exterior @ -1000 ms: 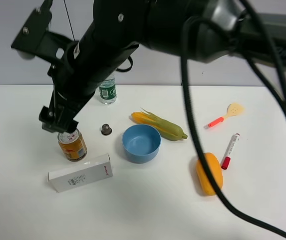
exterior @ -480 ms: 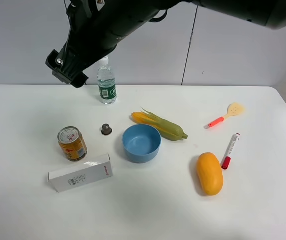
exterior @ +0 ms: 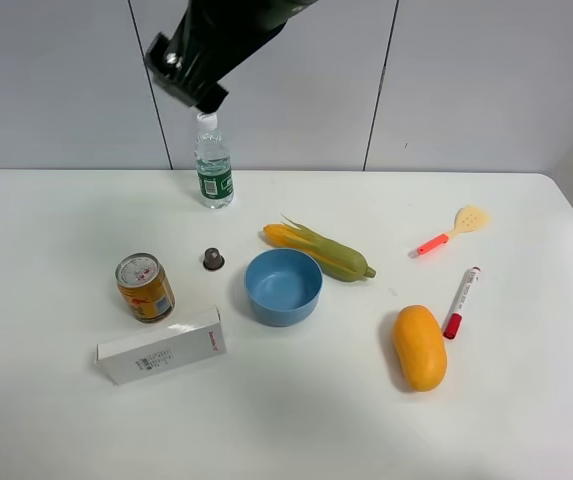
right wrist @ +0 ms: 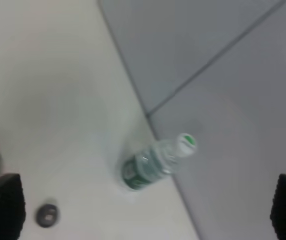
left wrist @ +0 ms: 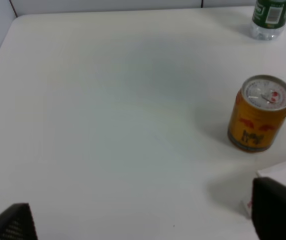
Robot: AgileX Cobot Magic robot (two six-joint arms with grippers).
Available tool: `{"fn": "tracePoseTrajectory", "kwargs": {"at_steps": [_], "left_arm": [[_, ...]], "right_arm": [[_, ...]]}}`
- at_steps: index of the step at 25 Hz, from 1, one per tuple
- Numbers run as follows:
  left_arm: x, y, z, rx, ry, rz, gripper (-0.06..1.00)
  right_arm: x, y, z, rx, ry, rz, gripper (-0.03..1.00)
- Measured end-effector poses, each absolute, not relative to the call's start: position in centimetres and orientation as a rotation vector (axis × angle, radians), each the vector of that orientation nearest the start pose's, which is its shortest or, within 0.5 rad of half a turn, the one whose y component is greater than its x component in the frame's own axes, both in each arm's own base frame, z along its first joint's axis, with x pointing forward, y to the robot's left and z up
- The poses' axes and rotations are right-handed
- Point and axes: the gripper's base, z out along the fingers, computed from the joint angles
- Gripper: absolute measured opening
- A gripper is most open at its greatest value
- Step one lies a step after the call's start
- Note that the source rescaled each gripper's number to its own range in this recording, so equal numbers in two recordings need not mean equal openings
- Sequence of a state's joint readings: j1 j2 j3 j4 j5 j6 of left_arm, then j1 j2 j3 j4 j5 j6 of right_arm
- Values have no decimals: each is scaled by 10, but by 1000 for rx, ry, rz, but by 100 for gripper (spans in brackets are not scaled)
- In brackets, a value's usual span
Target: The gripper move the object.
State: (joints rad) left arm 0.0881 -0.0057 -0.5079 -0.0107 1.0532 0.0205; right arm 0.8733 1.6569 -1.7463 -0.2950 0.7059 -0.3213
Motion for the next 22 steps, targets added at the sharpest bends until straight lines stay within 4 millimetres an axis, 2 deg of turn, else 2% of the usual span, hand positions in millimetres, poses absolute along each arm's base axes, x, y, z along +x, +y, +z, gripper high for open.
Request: {"fn": "tracePoseTrajectory", "kwargs": {"at_steps": [2, 3, 4, 5, 7, 8, 10, 13, 17, 20, 22], "left_arm": [[-6, -1, 280, -68, 2023, 56, 100], [-6, -1, 280, -68, 2023, 56, 100], [-6, -1, 280, -68, 2023, 56, 100], [-6, -1, 280, -68, 2023, 56, 100], [-6, -1, 280, -68, 2023, 56, 100], [-6, -1, 280, -68, 2023, 56, 100], [-6, -1, 280, -68, 2023, 56, 100], [-6, -1, 280, -68, 2023, 56, 100], [-6, -1, 280, -68, 2023, 56, 100], [-6, -1, 280, -68, 2023, 56, 100], [-6, -1, 280, -68, 2023, 56, 100]], "right_arm": [[276, 259, 430, -1191, 1675, -47, 100], [276, 259, 430, -1191, 1675, -47, 100], [285, 244, 433, -1149, 1702, -77, 100], [300, 211, 439, -1065, 1763, -138, 100], [311, 173, 445, -977, 1836, -215, 100], [316, 149, 450, -915, 1879, -263, 100], [319, 110, 455, -816, 1961, -332, 100], [310, 56, 462, -650, 2103, -417, 100], [285, -3, 467, -383, 2303, -484, 100], [262, -29, 479, -213, 2314, -489, 100], [244, -40, 490, -134, 2283, -495, 100]]}}
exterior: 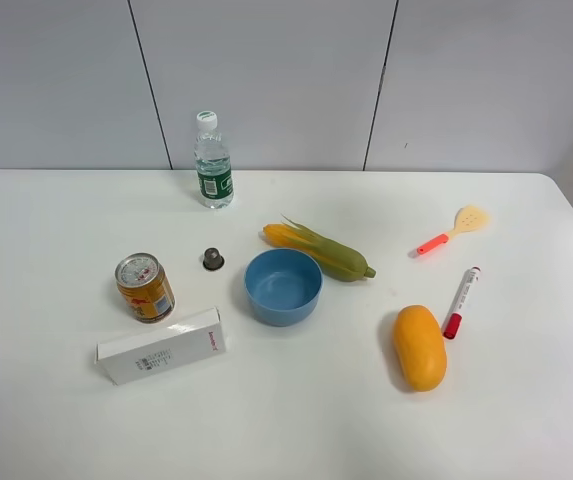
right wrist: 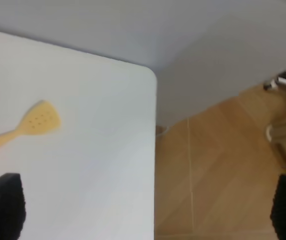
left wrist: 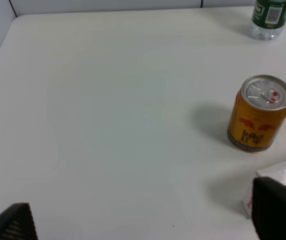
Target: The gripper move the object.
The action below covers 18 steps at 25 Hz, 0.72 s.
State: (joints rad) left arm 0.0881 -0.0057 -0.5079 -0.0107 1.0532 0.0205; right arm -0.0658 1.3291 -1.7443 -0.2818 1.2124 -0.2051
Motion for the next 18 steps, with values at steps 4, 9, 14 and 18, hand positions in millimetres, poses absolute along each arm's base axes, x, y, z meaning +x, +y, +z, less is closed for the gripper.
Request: {"fn": "tracePoseTrajectory", "kwargs": {"at_steps": [4, 9, 14, 18], "left_arm": [[-6, -1, 280, -68, 2023, 56, 100], [-6, -1, 280, -68, 2023, 56, 100], [-6, -1, 280, -68, 2023, 56, 100], [-6, -1, 280, -68, 2023, 56, 100]], "right_arm": [[203, -44, 513, -32, 2185, -490, 100], [147, -38, 502, 10, 2157, -469, 100], [86, -29, 449, 75, 2196, -384, 100], [36, -21, 409, 84, 2153, -335, 100]]}}
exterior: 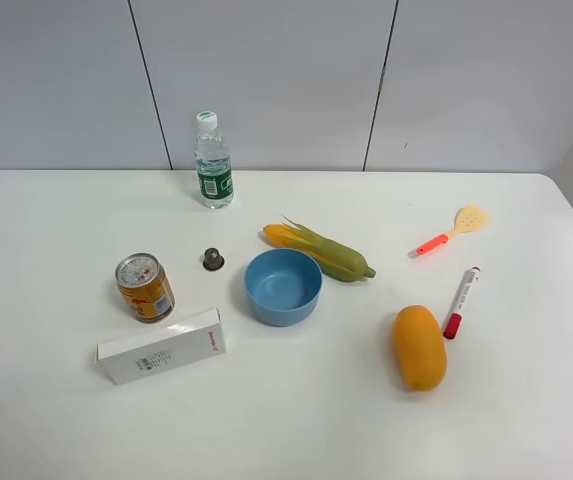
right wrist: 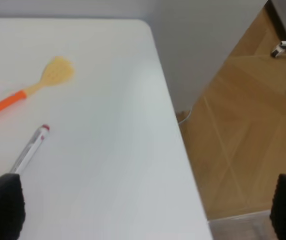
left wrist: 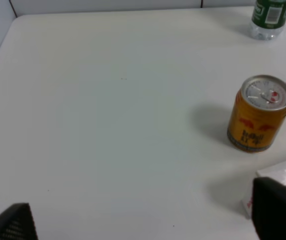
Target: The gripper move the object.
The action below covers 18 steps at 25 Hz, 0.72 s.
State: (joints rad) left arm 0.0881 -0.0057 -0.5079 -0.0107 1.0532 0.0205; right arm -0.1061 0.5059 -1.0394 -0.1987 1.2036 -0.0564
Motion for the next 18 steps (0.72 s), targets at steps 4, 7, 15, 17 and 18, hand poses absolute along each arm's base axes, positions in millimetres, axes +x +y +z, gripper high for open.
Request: {"fn": "tracePoseTrajectory", "kwargs": {"at_steps": [4, 7, 15, 17, 18], "left_arm": [[-6, -1, 280, -68, 2023, 56, 100], [-6, -1, 280, -68, 2023, 56, 100], [-6, -1, 280, -68, 2023, 56, 100], [-6, -1, 280, -68, 2023, 56, 100], [-6, -1, 280, -68, 2023, 56, 100]], "right_arm": [[2, -13, 367, 79, 2066, -278, 100], [-13, -9, 335, 77, 2039, -248, 100], [-13, 3, 283, 57, 2079, -74, 100], [-11, 3, 282, 55, 2060, -70, 100], [-10, 3, 283, 55, 2047, -71, 100]]}}
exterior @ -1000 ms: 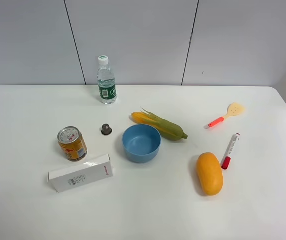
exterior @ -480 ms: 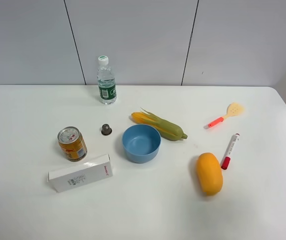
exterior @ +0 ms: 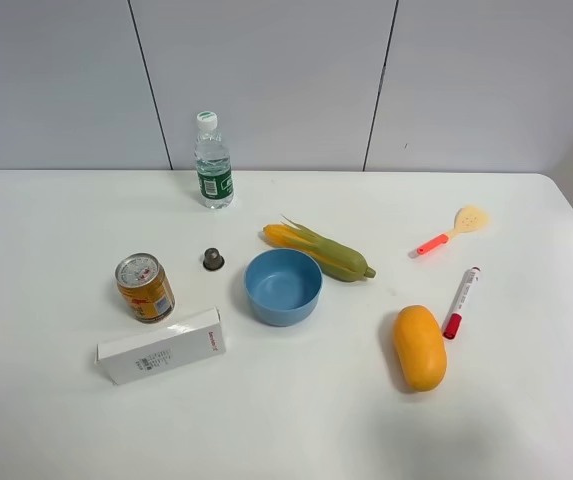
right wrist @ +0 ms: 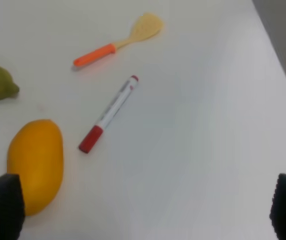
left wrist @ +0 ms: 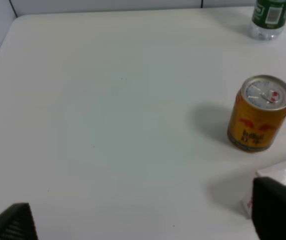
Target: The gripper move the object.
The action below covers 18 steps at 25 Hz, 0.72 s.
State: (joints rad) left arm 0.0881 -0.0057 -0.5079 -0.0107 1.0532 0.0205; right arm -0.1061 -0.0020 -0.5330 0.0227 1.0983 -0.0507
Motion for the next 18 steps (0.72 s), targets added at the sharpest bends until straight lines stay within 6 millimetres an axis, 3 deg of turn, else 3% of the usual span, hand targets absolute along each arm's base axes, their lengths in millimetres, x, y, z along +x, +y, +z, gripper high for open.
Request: {"fn": "tracePoseTrajectory", "kwargs": {"at_steps": [18], "left_arm": [[-6, -1, 280, -68, 2023, 56, 100]], "right_arm": [[-6, 2, 277, 59, 2049, -68, 100]]}}
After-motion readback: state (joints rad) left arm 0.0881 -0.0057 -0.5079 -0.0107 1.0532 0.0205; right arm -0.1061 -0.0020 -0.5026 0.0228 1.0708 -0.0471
